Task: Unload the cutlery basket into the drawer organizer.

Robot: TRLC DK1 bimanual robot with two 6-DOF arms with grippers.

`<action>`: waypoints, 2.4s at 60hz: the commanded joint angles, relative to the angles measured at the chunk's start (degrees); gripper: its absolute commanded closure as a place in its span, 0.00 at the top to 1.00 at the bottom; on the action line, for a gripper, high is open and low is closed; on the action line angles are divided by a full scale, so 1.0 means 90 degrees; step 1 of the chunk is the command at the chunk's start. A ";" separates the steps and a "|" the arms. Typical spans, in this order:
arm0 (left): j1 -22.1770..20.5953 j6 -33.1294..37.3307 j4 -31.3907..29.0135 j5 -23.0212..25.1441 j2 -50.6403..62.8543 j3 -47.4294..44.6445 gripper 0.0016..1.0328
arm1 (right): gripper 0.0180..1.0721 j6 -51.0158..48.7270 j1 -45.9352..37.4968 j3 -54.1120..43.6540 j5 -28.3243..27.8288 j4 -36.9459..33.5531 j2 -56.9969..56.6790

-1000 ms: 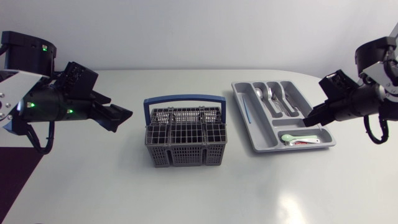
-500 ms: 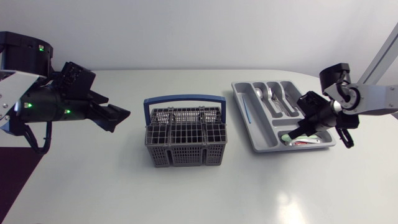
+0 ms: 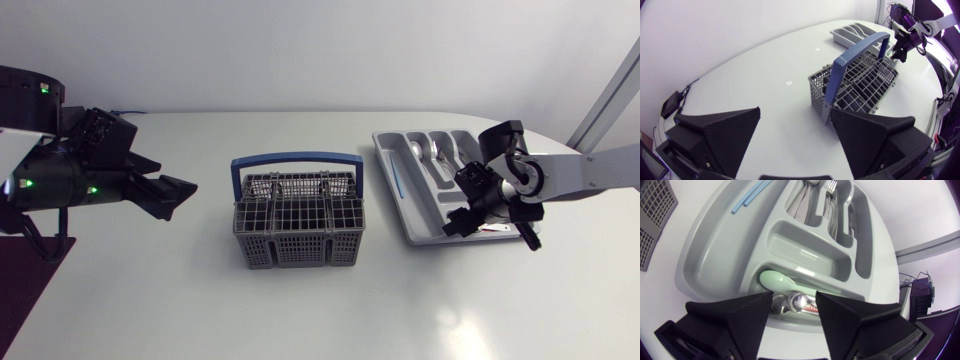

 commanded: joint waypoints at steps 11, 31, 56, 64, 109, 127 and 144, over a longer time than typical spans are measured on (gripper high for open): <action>0.0232 0.0189 -0.0096 0.0043 -0.0434 -0.0353 0.95 | 0.95 0.0097 -0.0036 -0.0702 0.0099 0.0146 -0.1615; 0.0076 0.0199 -0.0389 0.0072 -0.1117 -0.0871 0.95 | 0.72 0.0556 0.1809 -0.1366 -0.0086 -0.0626 -0.3393; -0.1057 -0.0172 -0.0467 0.0101 -0.1664 -0.1125 0.94 | 0.13 0.1415 0.3928 -0.0859 -0.0174 -0.0216 -0.3285; -0.1740 -0.0387 -0.0253 0.0228 -0.1459 -0.0978 0.84 | 0.12 0.1532 0.4192 -0.0527 -0.0330 0.0019 -0.2875; -0.1389 -0.0494 0.1642 0.1009 0.1285 -0.0832 0.11 | 0.11 0.1669 0.4134 -0.0253 -0.1063 0.1161 -0.1088; -0.1135 -0.0445 0.1964 0.1000 0.1539 -0.0802 0.11 | 0.11 0.1708 0.4065 0.0089 -0.1151 0.1298 -0.0629; -0.0627 -0.0269 0.2062 0.1000 0.1754 -0.0656 0.11 | 0.11 0.1884 0.4514 0.0216 -0.1141 0.1288 -0.0483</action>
